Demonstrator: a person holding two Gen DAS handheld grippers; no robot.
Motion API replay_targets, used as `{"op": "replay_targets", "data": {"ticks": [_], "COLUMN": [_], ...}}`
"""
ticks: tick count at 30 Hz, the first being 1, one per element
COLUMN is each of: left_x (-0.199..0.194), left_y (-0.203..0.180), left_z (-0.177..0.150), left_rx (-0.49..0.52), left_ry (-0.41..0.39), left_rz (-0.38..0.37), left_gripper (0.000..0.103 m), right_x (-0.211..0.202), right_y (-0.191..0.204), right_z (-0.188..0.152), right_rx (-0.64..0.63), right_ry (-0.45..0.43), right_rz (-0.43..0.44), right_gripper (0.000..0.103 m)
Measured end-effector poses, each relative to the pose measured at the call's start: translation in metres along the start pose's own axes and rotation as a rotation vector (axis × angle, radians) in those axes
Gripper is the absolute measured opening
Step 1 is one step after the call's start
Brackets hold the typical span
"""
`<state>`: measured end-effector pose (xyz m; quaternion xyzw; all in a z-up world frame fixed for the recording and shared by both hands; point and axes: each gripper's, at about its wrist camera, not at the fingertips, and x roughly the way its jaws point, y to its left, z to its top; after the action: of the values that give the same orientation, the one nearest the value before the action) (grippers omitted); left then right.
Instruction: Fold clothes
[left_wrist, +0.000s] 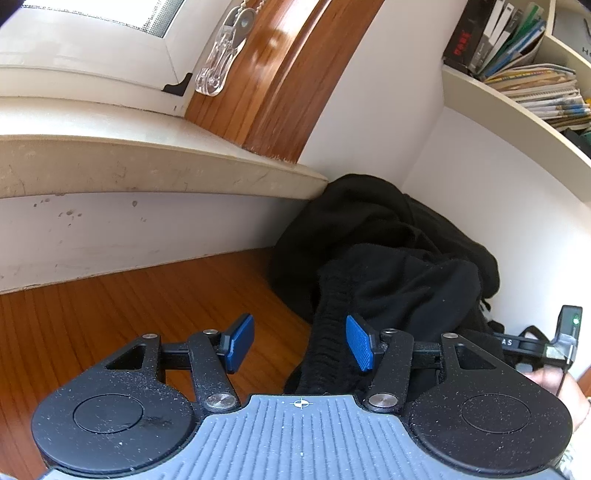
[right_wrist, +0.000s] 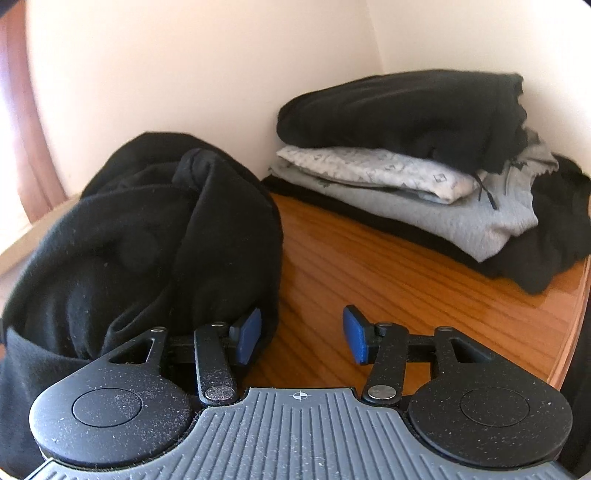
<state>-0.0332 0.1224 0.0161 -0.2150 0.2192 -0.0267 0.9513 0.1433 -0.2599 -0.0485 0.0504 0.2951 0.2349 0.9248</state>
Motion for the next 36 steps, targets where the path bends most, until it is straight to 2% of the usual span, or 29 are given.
{"op": "replay_targets", "data": {"ticks": [2,4,5,7,12,14,16,19,22,24,30,32,34,35,36], "left_x": [-0.001,-0.001,-0.002,-0.002,-0.005,-0.006,-0.006,0.010,0.026,0.045,0.090,0.102,0.108,0.109,0.109], "left_y": [0.000,0.000,0.000,0.000,-0.003,-0.007,-0.012,-0.020,-0.029,-0.034,-0.028,-0.025,-0.029,-0.033,-0.038], "left_z": [0.000,-0.001,-0.001,-0.001,0.004,0.010,0.016,0.028,0.040,0.048,0.049,0.048,0.045,0.044,0.043], "left_rx": [0.003,0.003,0.002,0.003,0.004,0.008,0.023,0.054,0.086,0.107,0.042,0.010,0.017,0.047,0.074], "left_ry": [-0.008,-0.013,-0.015,-0.020,-0.013,-0.011,-0.021,0.005,0.033,0.079,0.233,0.281,0.303,0.303,0.301], "left_rz": [-0.002,-0.013,-0.019,-0.031,-0.035,-0.038,-0.035,-0.011,0.014,0.028,-0.018,-0.040,-0.051,-0.039,-0.029], "left_gripper": [0.054,0.040,0.038,0.027,0.027,0.030,0.046,0.060,0.062,0.064,0.064,0.059,0.042,0.038,0.025], "right_x": [0.000,0.001,0.001,0.002,0.005,0.004,0.003,0.001,-0.003,-0.005,-0.009,-0.009,-0.010,-0.010,-0.010], "right_y": [0.001,0.003,0.003,0.005,0.013,0.015,0.015,0.016,0.018,0.020,0.023,0.022,0.020,0.020,0.020], "right_z": [0.000,0.000,0.000,0.000,0.000,-0.001,-0.002,-0.003,-0.005,-0.006,-0.008,-0.007,-0.007,-0.007,-0.007], "right_rx": [-0.007,-0.014,-0.019,-0.029,-0.074,-0.084,-0.085,-0.093,-0.105,-0.119,-0.148,-0.145,-0.137,-0.135,-0.133], "right_ry": [-0.001,-0.001,-0.001,0.000,-0.002,-0.013,-0.026,-0.042,-0.073,-0.097,-0.126,-0.130,-0.136,-0.137,-0.138], "right_rz": [-0.004,-0.009,-0.012,-0.019,-0.055,-0.062,-0.063,-0.068,-0.078,-0.085,-0.096,-0.090,-0.083,-0.082,-0.082], "right_gripper": [0.050,0.050,0.050,0.050,0.050,0.050,0.050,0.050,0.050,0.050,0.049,0.049,0.049,0.049,0.049]}}
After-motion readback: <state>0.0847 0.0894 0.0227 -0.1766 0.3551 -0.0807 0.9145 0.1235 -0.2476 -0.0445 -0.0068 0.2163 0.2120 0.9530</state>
